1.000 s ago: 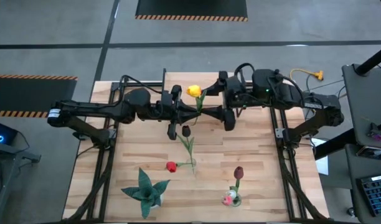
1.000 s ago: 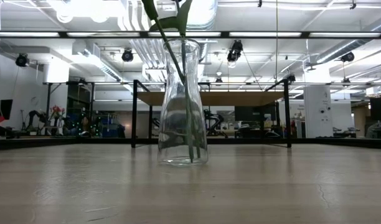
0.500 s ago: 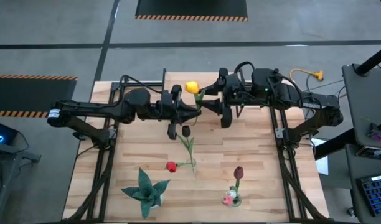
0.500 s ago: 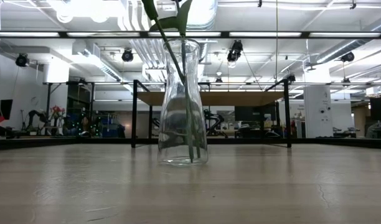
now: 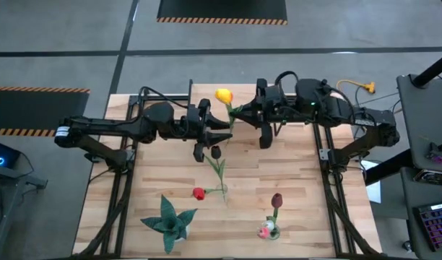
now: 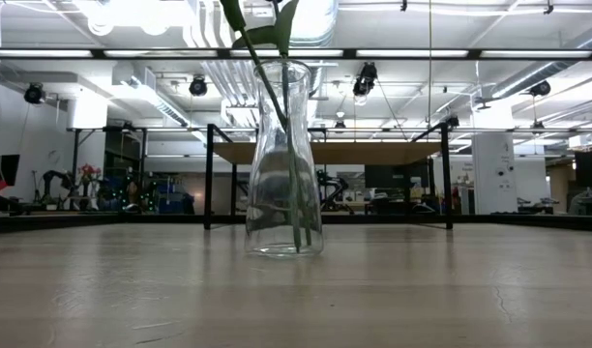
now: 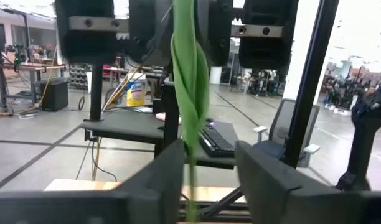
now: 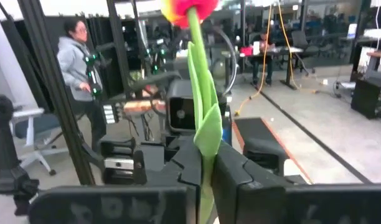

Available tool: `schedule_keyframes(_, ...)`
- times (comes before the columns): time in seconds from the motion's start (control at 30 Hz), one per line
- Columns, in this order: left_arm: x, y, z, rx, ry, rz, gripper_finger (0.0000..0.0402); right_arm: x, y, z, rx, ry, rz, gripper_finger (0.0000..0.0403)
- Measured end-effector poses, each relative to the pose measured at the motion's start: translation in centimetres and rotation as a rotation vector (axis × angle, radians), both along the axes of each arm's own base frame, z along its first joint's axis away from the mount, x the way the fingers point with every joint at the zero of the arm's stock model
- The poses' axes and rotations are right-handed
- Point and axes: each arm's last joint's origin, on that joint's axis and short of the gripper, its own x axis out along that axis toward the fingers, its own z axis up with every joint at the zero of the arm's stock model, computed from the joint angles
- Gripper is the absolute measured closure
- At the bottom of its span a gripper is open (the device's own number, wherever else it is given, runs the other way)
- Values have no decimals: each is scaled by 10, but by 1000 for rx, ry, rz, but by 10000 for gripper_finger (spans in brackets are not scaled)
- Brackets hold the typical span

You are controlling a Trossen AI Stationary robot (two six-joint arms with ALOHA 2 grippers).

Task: Pick and place flowers into a vace then onto a shelf
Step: Adjust the yellow flower in the top transparent vase

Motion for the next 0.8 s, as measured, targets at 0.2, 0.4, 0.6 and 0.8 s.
schedule_keyframes(0.2,-11,0,9,-23,-29,-5,196,-19,0,12,-15,-34,0,391)
schedule_keyframes(0.4,-50,0,31,-10,-71,-2,171,-33,13,13,-58,0,79,392)
schedule_keyframes(0.6,-84,0,40,-10,-29,3,170,-27,42,8,-129,-4,260,392)
schedule_keyframes(0.8,-102,1,38,-15,45,31,169,-5,58,-10,-102,25,306,392)
